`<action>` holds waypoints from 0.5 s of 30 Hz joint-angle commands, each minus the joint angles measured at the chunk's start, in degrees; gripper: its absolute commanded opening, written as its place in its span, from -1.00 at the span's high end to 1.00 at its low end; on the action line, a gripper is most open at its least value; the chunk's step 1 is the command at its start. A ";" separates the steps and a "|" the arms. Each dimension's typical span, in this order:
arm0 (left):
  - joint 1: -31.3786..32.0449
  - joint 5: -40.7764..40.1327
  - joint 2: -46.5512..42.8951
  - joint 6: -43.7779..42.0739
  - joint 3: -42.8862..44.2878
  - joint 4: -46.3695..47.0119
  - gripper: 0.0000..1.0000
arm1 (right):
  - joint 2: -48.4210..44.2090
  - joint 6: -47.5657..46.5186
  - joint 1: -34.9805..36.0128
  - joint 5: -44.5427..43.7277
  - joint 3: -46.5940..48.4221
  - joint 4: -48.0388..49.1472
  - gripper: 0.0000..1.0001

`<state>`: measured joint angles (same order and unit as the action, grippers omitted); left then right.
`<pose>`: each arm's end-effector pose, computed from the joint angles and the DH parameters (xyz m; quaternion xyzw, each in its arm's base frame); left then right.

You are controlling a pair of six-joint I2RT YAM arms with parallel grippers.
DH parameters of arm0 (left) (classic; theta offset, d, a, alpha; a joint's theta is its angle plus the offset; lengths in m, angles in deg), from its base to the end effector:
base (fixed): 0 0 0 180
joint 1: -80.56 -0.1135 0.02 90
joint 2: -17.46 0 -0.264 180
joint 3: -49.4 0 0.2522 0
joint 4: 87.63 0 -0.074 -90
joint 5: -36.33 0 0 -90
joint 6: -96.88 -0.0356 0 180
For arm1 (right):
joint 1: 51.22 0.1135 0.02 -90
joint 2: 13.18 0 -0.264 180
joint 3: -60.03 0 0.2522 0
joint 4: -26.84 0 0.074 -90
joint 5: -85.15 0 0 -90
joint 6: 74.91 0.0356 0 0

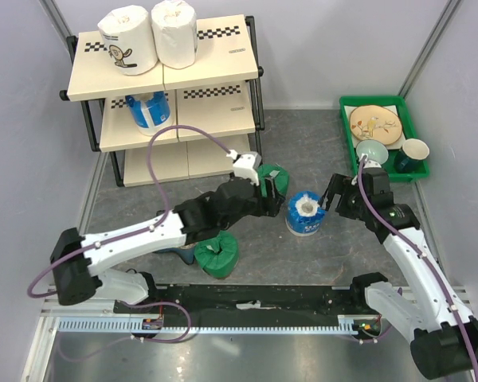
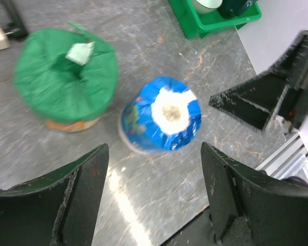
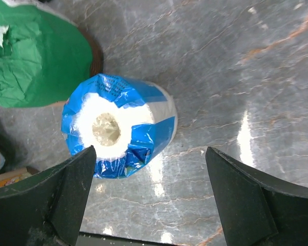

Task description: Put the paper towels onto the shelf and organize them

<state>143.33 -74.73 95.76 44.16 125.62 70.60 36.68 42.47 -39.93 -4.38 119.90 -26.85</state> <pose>0.1562 -0.2756 0.3195 0.0845 0.8255 -0.3128 0.4621 0.1739 0.0350 0.2835 0.1271 0.9106 0.1338 0.3699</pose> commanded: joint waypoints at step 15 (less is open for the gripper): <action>0.26 -11.19 -27.93 3.50 -11.13 -11.41 -0.59 | 10.34 0.22 0.14 5.95 -1.46 6.44 -0.80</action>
<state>143.33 -81.72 71.46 45.79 114.82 61.31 46.59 42.32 -39.93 0.21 118.28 -23.33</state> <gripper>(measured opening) 0.791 0.907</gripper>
